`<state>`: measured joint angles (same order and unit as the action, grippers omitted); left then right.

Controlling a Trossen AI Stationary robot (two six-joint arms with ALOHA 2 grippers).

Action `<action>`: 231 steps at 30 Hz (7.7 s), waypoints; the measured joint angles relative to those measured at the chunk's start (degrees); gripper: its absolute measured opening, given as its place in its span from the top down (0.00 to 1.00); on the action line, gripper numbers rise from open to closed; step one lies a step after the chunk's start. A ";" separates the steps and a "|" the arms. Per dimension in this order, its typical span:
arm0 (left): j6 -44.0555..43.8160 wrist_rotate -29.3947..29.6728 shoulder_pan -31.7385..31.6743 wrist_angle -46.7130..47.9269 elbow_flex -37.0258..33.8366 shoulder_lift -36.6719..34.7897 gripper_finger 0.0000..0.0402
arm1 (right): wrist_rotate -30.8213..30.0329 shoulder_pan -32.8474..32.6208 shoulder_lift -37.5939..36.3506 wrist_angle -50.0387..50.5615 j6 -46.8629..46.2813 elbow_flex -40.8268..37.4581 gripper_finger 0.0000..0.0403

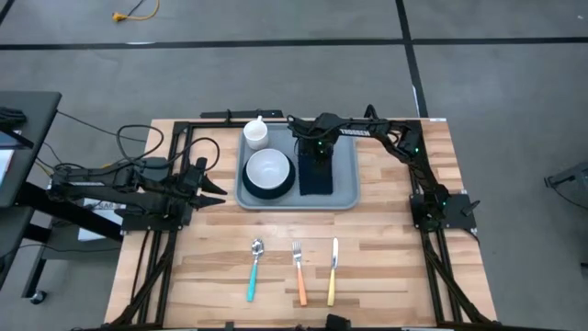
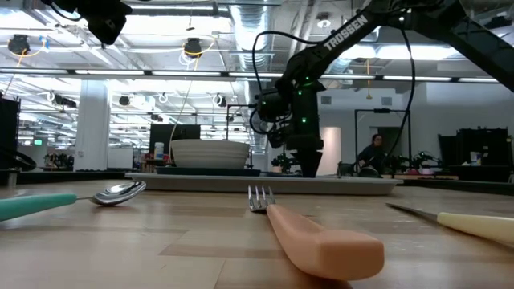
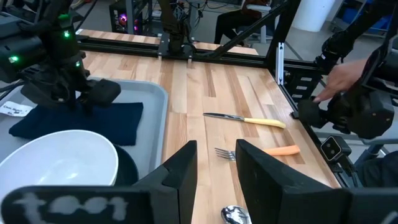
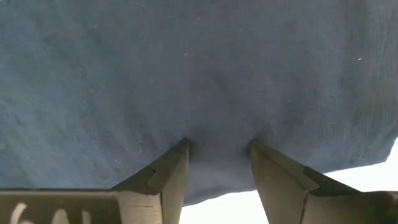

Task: Set up tray
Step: Put the dark blue napkin on the gray serving tray to the right of the black plate, then put the orange fork on the dark blue napkin

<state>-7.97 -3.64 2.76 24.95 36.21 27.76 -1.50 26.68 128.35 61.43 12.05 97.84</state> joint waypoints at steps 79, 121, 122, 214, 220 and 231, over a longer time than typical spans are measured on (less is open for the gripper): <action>15.52 7.77 -0.09 -22.13 -5.47 10.60 0.76 | -4.28 -47.27 -25.92 -24.53 -68.58 -13.97 0.63; 31.42 4.14 -0.13 -22.63 -1.51 -2.94 0.76 | 13.32 -39.76 -19.79 -23.39 -76.73 -13.90 0.69; 31.75 2.16 -0.11 -22.67 -1.51 -2.94 0.76 | 14.61 -39.76 -18.59 -24.15 -77.41 -13.89 0.69; 3.72 -28.72 -0.09 -15.37 -6.43 -27.40 0.76 | 9.72 -46.02 0.07 -19.54 -98.62 -5.29 0.79; 3.69 -28.74 -0.09 -15.37 -6.43 -27.40 0.76 | 9.94 -45.31 0.01 -16.04 -98.62 -5.29 0.84; 3.69 -28.79 -0.09 -15.36 -6.40 -27.40 0.76 | 9.08 -45.18 -0.09 -14.79 -98.65 -5.29 0.97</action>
<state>-4.27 -32.42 2.68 9.59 29.80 0.36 7.59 -18.50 128.27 46.64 -86.60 92.55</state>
